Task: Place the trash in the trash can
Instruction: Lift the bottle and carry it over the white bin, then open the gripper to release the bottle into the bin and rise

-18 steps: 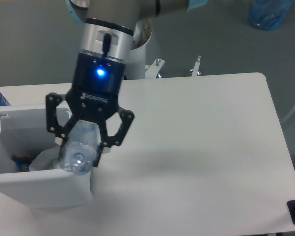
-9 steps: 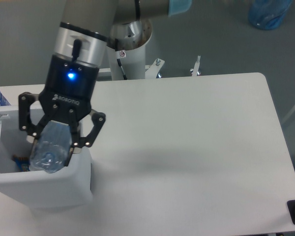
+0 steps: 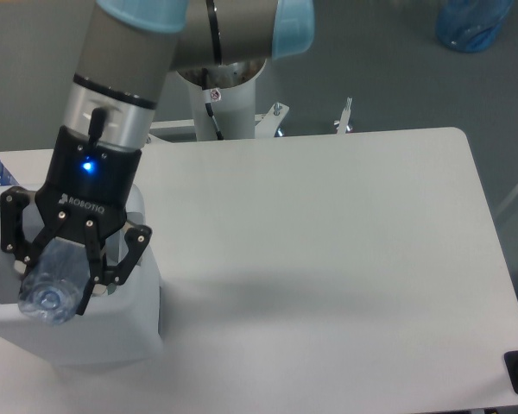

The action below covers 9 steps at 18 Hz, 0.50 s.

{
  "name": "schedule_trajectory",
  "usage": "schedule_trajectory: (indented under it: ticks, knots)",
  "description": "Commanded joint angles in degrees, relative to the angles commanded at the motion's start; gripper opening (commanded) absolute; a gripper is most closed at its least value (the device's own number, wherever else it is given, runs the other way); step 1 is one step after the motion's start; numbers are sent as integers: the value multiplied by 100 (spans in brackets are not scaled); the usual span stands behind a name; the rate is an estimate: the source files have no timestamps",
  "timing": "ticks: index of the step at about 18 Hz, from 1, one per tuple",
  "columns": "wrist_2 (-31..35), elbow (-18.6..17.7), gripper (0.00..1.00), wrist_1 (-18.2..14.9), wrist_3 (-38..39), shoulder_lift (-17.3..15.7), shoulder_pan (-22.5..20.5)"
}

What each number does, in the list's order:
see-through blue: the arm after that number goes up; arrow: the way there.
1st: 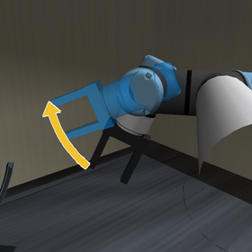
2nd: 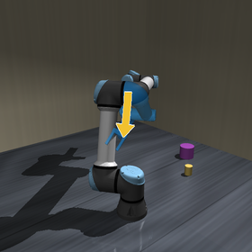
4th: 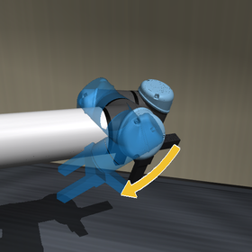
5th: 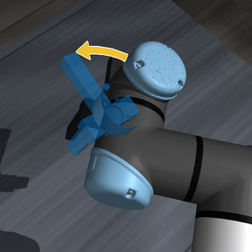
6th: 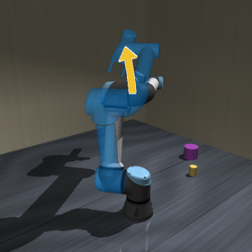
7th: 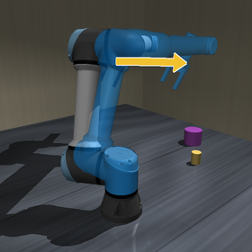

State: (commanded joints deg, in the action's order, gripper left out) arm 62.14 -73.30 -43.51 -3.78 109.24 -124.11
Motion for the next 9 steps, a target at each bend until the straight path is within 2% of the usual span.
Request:
schedule_trajectory:
  ticks: [4,5,7,8,9]
  knots:
    - [9,0,61,0,-9,79,53]
    - [9,-9,65,0,-26,97,53]
    - [17,0,95,9,-306,150,106]
    - [9,-17,100,0,-473,150,106]
    - [9,-35,100,0,-527,141,132]
